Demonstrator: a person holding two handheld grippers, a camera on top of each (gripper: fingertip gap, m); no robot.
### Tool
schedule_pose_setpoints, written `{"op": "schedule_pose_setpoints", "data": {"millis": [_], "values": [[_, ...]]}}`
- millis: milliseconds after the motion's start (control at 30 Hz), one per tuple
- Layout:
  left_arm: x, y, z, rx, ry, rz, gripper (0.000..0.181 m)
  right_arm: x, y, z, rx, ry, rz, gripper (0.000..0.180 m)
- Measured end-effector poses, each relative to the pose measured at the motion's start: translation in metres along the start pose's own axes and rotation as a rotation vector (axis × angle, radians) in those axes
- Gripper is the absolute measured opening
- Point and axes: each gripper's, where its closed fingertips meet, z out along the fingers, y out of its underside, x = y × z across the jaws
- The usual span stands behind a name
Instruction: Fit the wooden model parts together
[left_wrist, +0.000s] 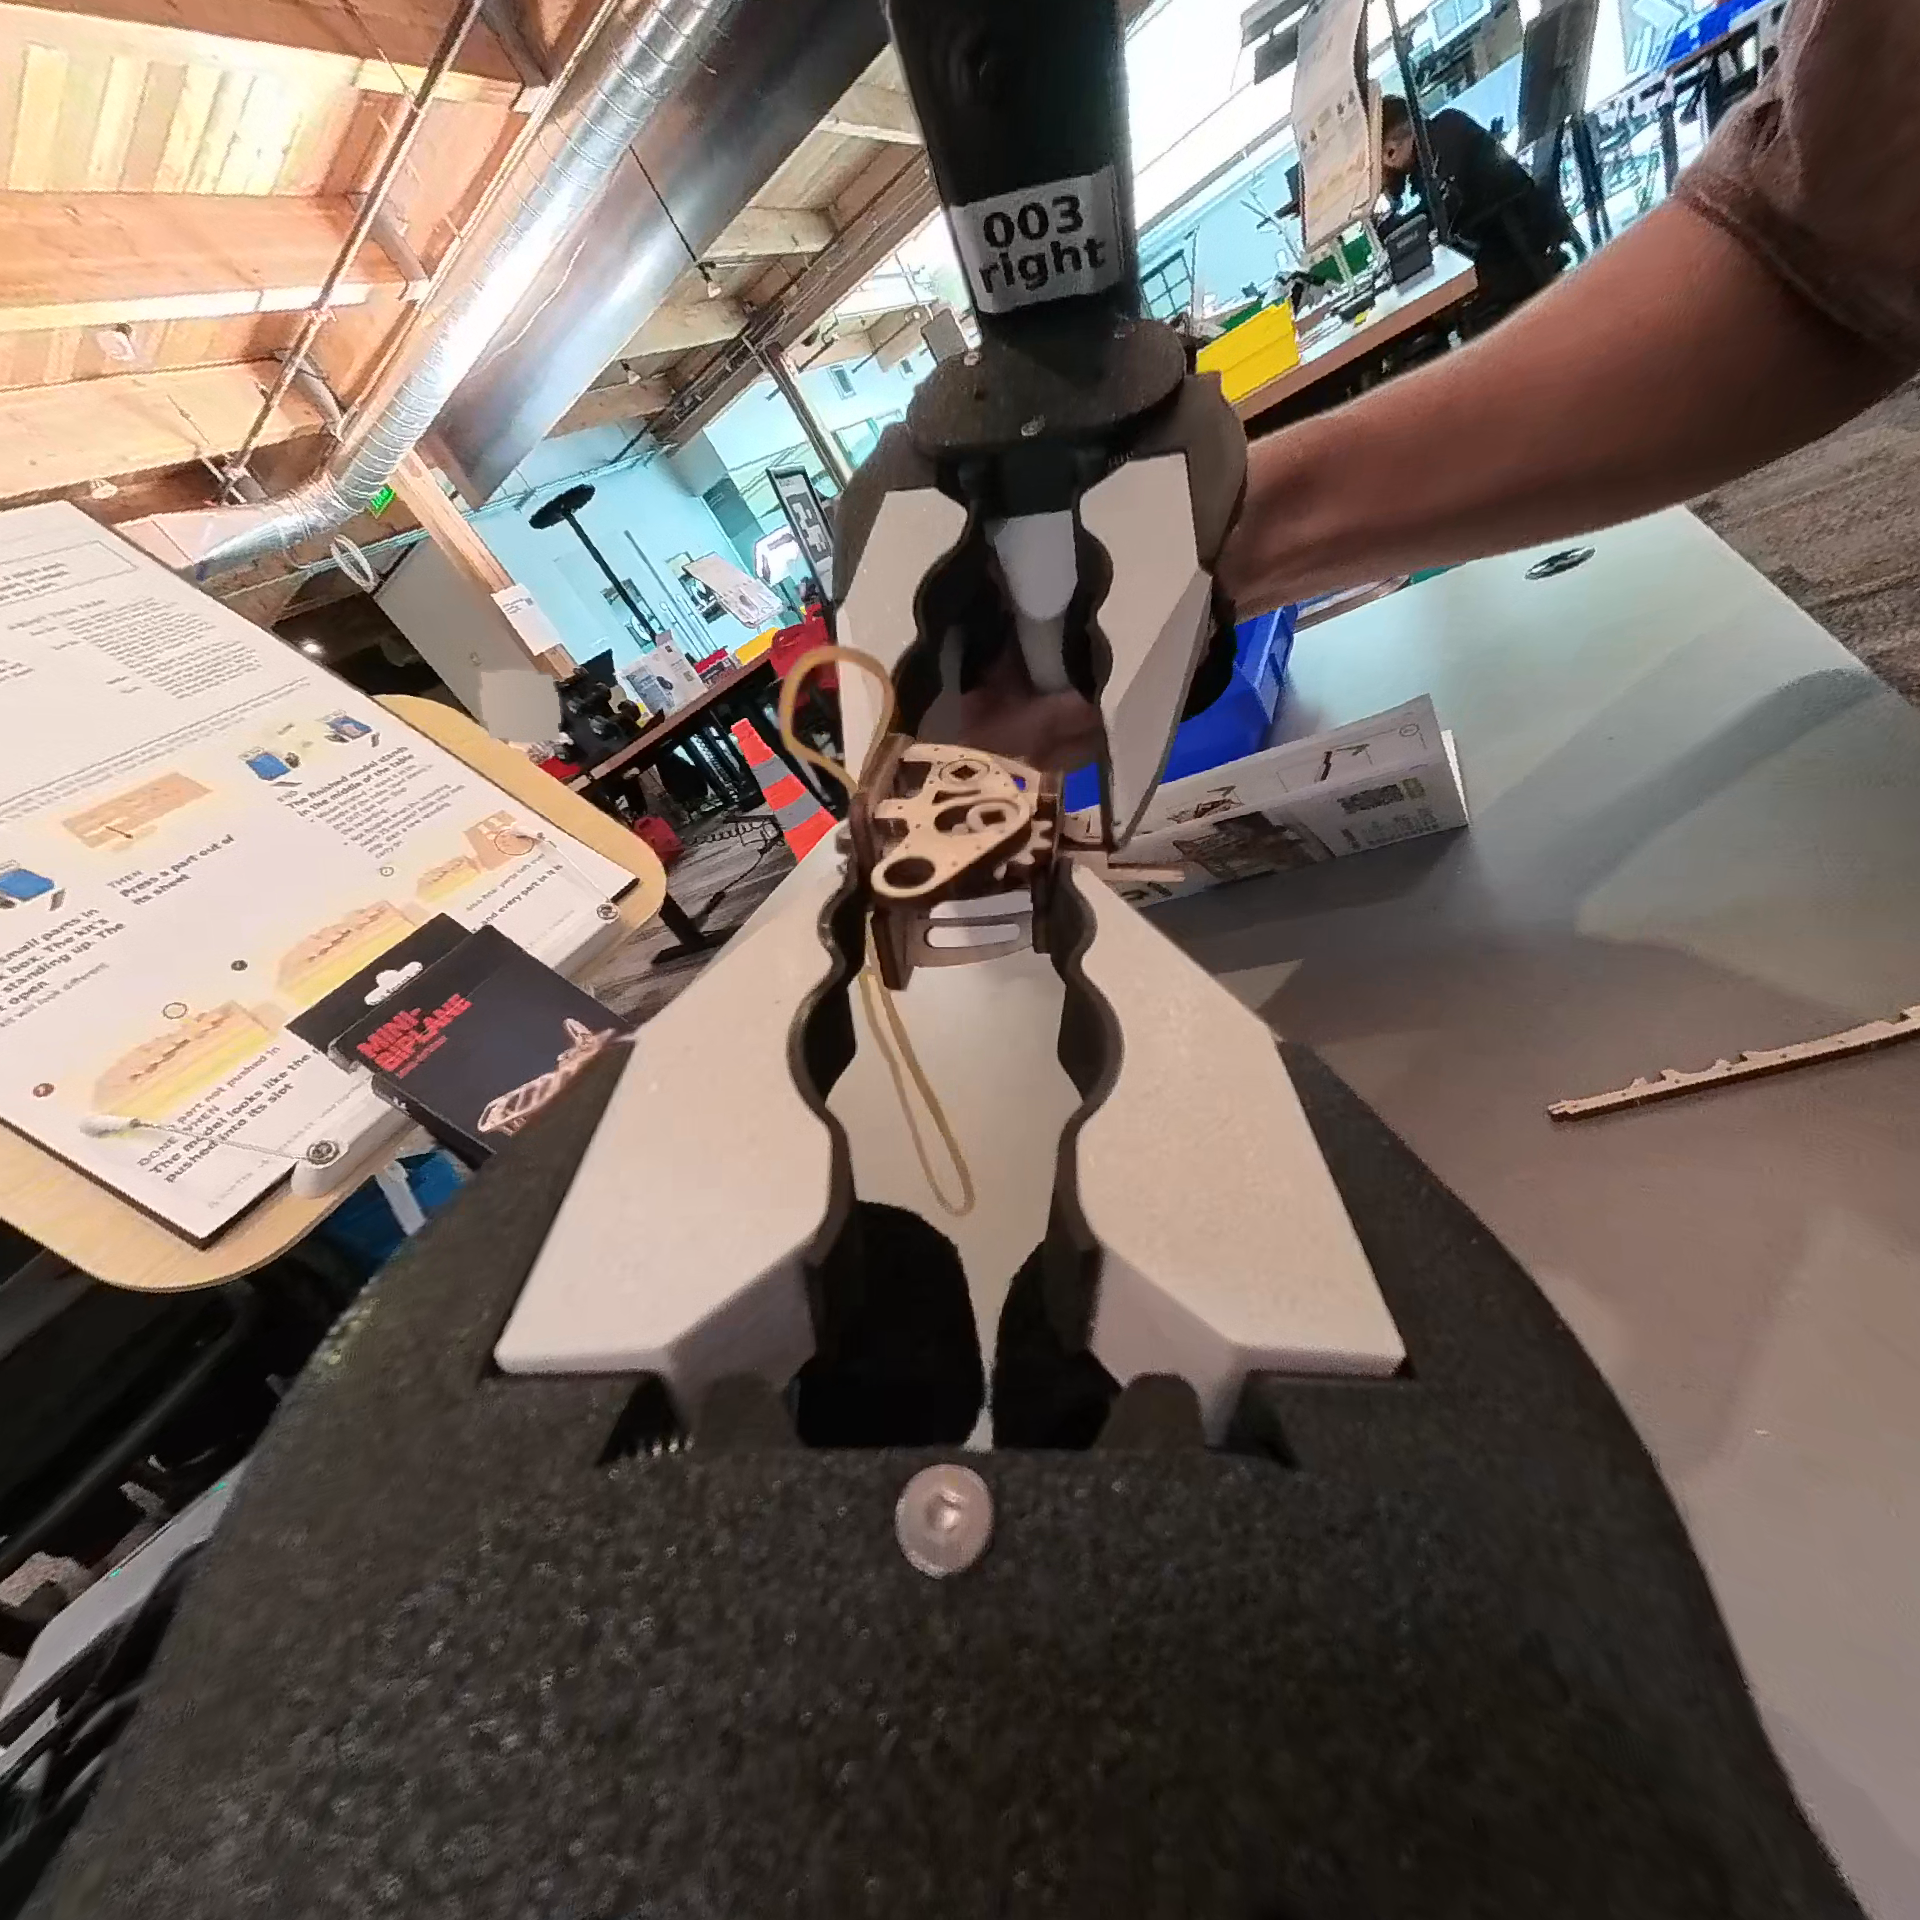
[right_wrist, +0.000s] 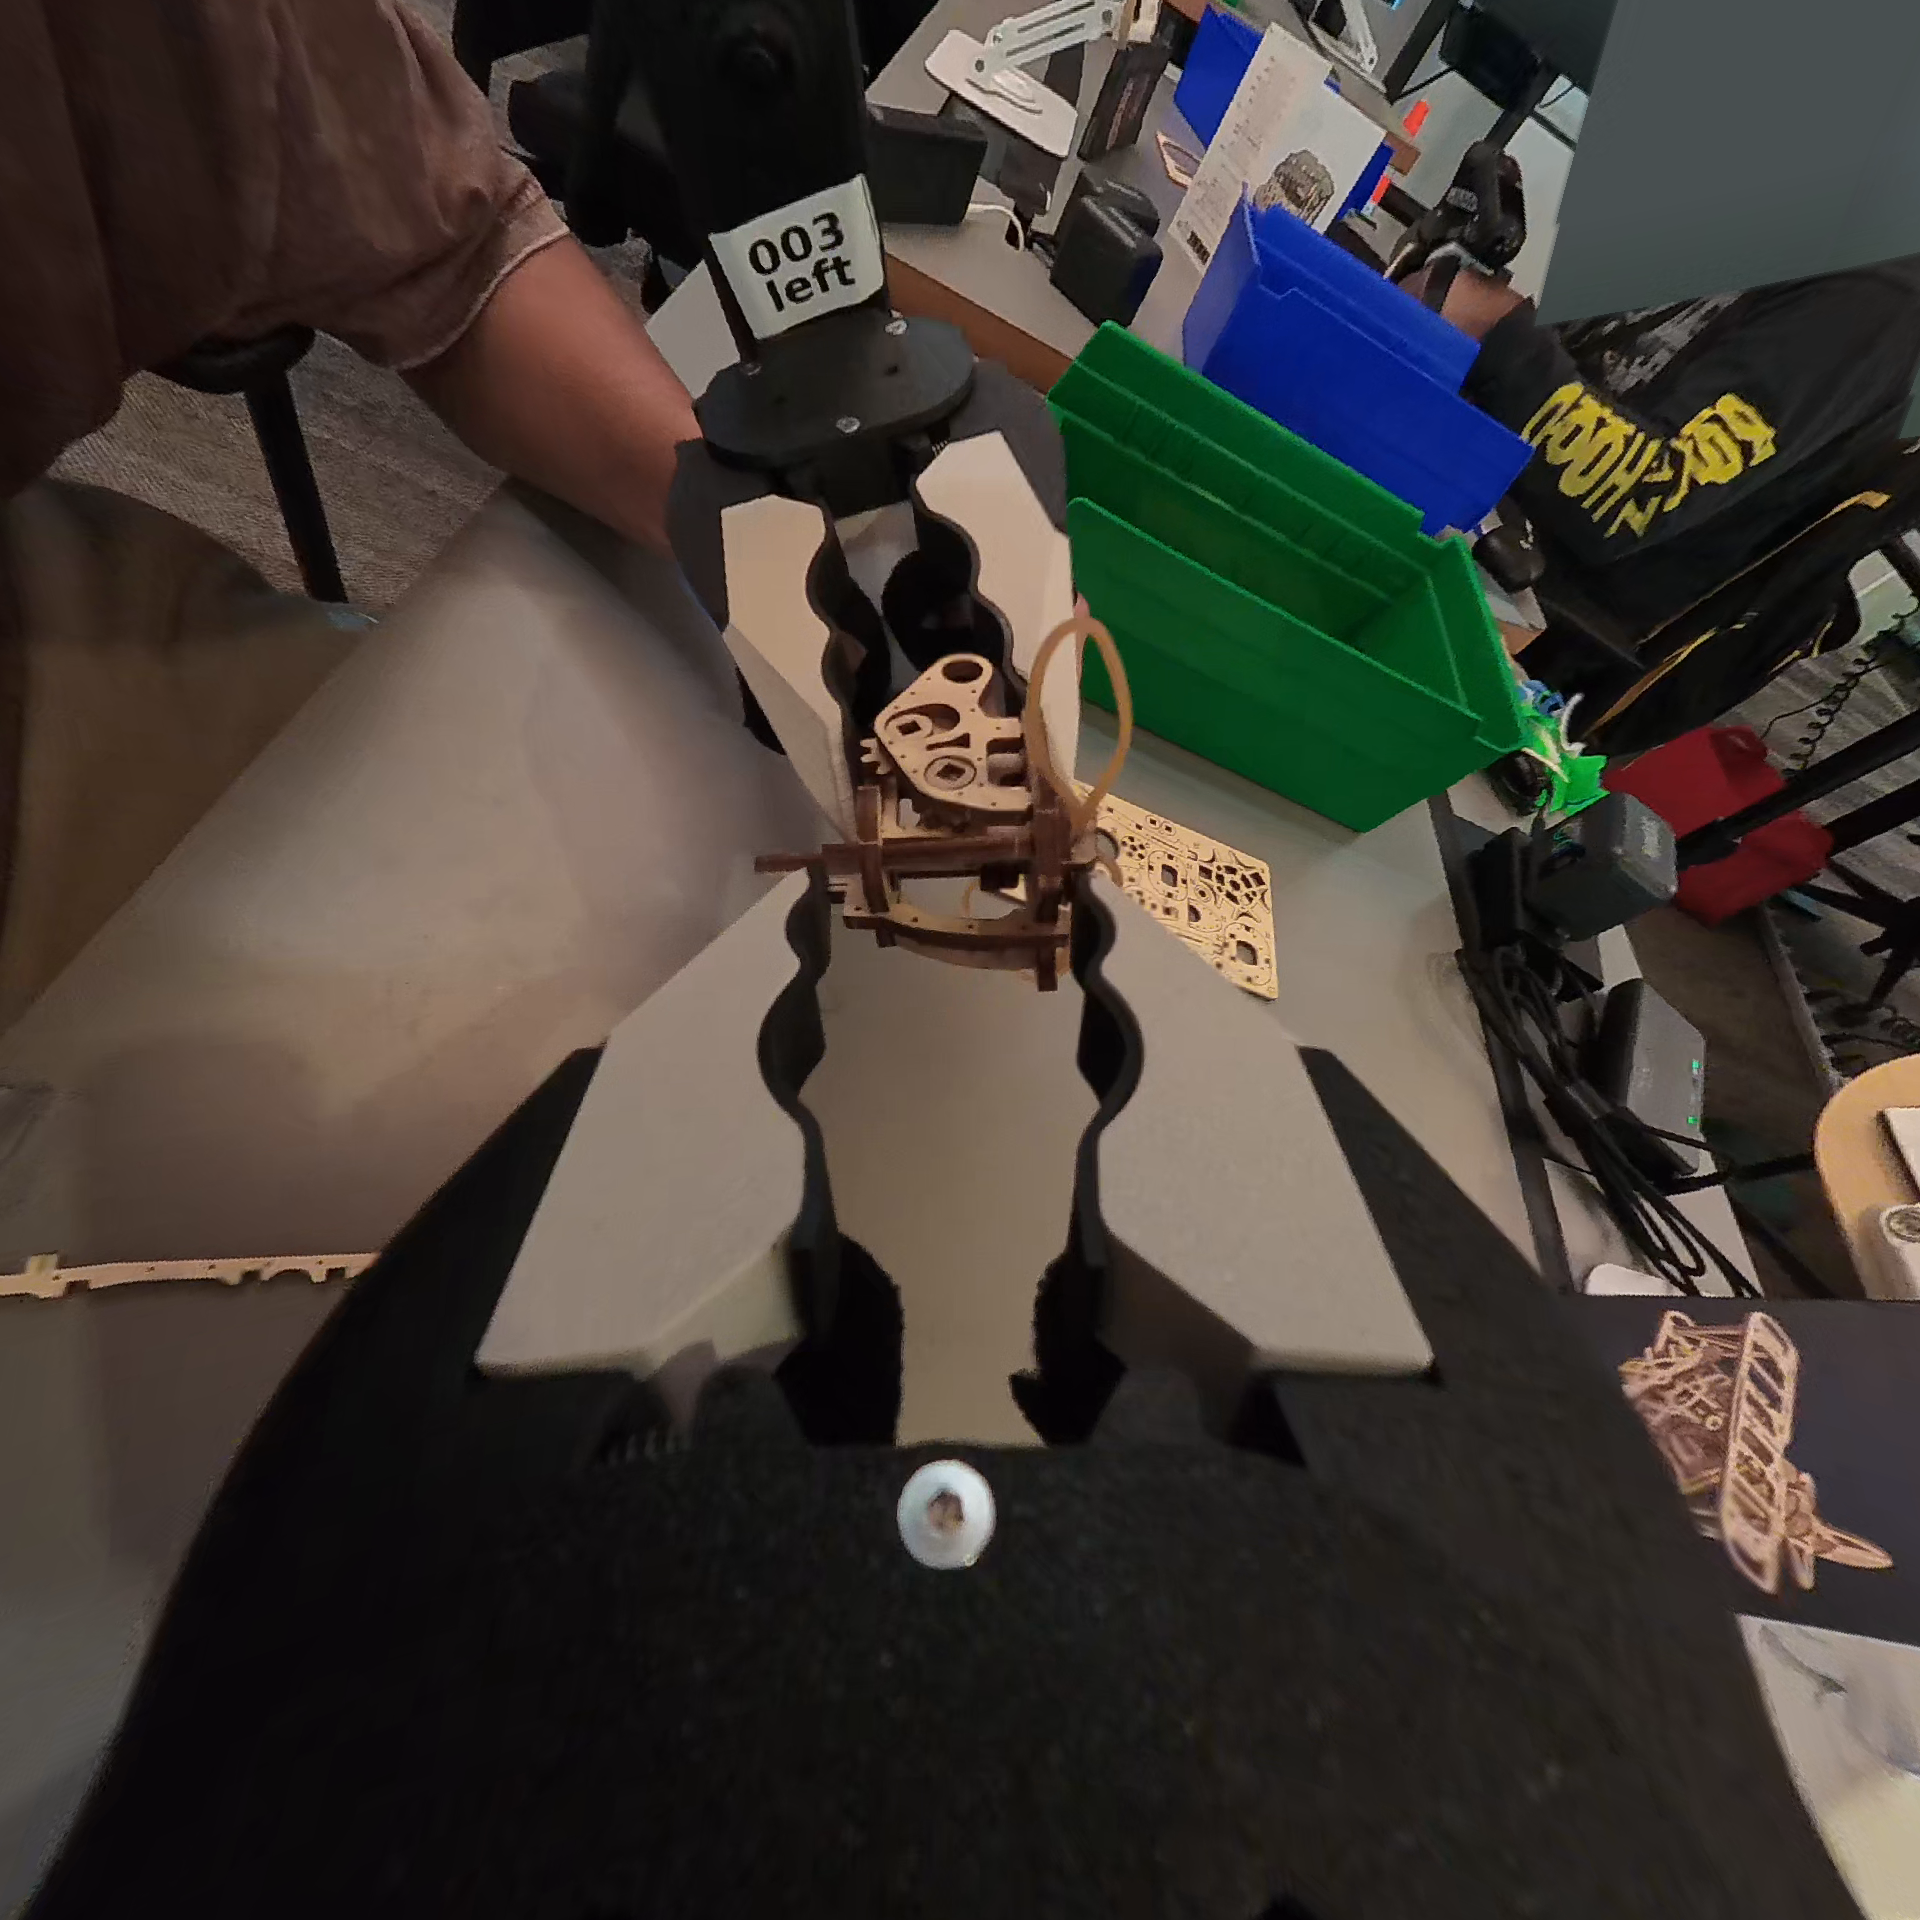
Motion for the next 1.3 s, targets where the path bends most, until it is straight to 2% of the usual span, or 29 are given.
{"op": "schedule_pose_setpoints", "data": {"millis": [33, 233, 367, 500, 667, 1300], "values": [[0.000, -0.001, 0.000, 0.002, 0.000, 0.010, 0.033, -0.001, -0.001, 0.000, 0.005, 0.008, -0.013, 0.046], [-0.003, -0.007, -0.003, 0.019, -0.032, 0.021, 0.041, -0.001, -0.010, -0.002, 0.049, 0.042, -0.054, 0.045], [-0.010, -0.010, -0.005, 0.024, -0.062, 0.020, 0.056, -0.002, -0.013, -0.002, 0.069, 0.048, -0.059, 0.045], [0.000, -0.007, -0.005, 0.007, 0.029, -0.010, 0.056, -0.010, -0.016, -0.001, 0.086, 0.010, -0.062, 0.045], [0.004, -0.013, -0.008, 0.013, 0.022, 0.076, 0.038, -0.008, -0.017, 0.000, 0.103, -0.003, -0.047, 0.045], [0.009, -0.004, -0.006, 0.023, 0.042, 0.023, 0.036, -0.012, -0.006, 0.003, 0.013, -0.071, -0.048, 0.045]]}}
